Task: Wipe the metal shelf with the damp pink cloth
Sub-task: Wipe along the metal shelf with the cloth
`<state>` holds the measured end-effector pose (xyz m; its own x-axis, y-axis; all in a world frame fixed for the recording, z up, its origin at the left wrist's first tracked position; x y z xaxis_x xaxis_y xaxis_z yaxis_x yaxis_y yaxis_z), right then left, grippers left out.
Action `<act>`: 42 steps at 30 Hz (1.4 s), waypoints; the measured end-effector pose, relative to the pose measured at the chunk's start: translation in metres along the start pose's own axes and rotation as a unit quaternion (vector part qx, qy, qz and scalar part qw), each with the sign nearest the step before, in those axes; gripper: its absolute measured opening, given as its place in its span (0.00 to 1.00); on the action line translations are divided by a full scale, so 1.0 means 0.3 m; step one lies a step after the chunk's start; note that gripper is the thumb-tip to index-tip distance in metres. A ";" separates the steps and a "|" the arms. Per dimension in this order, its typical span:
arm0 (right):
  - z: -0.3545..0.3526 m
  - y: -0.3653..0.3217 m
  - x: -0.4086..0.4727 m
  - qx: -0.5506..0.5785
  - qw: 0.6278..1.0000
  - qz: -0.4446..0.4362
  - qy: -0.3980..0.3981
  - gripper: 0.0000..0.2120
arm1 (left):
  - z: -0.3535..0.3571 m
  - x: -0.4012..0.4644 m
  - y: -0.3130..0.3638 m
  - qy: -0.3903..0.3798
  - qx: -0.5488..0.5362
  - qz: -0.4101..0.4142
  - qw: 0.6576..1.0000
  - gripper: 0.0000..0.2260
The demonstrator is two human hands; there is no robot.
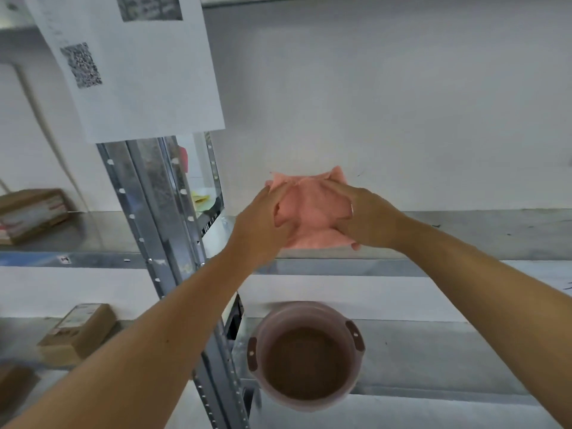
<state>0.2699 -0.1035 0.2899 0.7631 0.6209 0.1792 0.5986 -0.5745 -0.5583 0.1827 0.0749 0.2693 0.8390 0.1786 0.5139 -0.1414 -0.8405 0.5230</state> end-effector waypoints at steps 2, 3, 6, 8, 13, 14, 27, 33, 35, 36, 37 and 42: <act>-0.001 0.020 0.044 -0.034 0.999 0.017 -0.012 0.40 | 0.034 0.048 -0.020 -0.032 0.041 0.003 0.999 0.32; -0.006 0.037 0.064 -0.055 0.998 0.025 -0.011 0.40 | 0.055 0.069 -0.028 -0.048 0.054 0.003 0.997 0.33; -0.005 0.071 0.085 -0.114 0.992 0.053 -0.032 0.38 | 0.126 0.105 -0.042 -0.105 0.064 -0.002 0.992 0.32; 0.007 0.110 0.080 -0.167 0.981 0.085 -0.052 0.35 | 0.159 0.115 -0.061 -0.125 0.047 -0.023 0.991 0.28; 0.002 0.120 0.075 -0.229 0.965 0.086 0.099 0.21 | 0.122 0.151 -0.131 -0.023 0.088 -0.047 0.995 0.14; 0.022 0.093 0.080 -0.213 0.969 0.056 0.113 0.17 | 0.127 0.151 -0.135 -0.028 0.108 -0.042 0.993 0.14; 0.319 0.092 0.031 -0.276 0.960 0.011 -0.050 0.49 | 0.181 0.099 -0.190 -0.045 0.119 -0.092 0.988 0.15; 0.318 0.100 0.059 -0.257 0.962 0.034 -0.079 0.39 | 0.189 0.100 -0.197 -0.044 0.130 -0.080 0.987 0.15; 0.310 0.110 0.135 -0.243 0.966 0.050 -0.078 0.32 | 0.191 0.099 -0.200 -0.047 0.138 -0.082 0.986 0.16; 0.309 0.116 0.166 -0.237 0.967 0.059 -0.078 0.32 | 0.190 0.098 -0.198 -0.048 0.142 -0.083 0.985 0.16; 0.310 0.119 0.182 -0.238 0.966 0.065 -0.077 0.31 | 0.189 0.097 -0.198 -0.048 0.147 -0.083 0.984 0.16; 0.320 0.106 0.052 -0.263 0.962 0.052 -0.055 0.36 | 0.191 0.094 -0.197 -0.057 0.149 -0.078 0.984 0.15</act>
<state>0.2775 -0.0611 0.1972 0.8121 0.5820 0.0418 0.5834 -0.8087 -0.0758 0.2449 0.1002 0.2139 0.8943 0.2732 0.3543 0.1397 -0.9228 0.3590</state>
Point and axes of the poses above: each hand's wrist, its own x-axis towards the middle knuckle, its own z-axis out of the palm, y = z × x, the point moved 6 cm from there along x, towards the middle knuckle, and after that the axes turned 5 degrees about z, right-handed, at the moved point
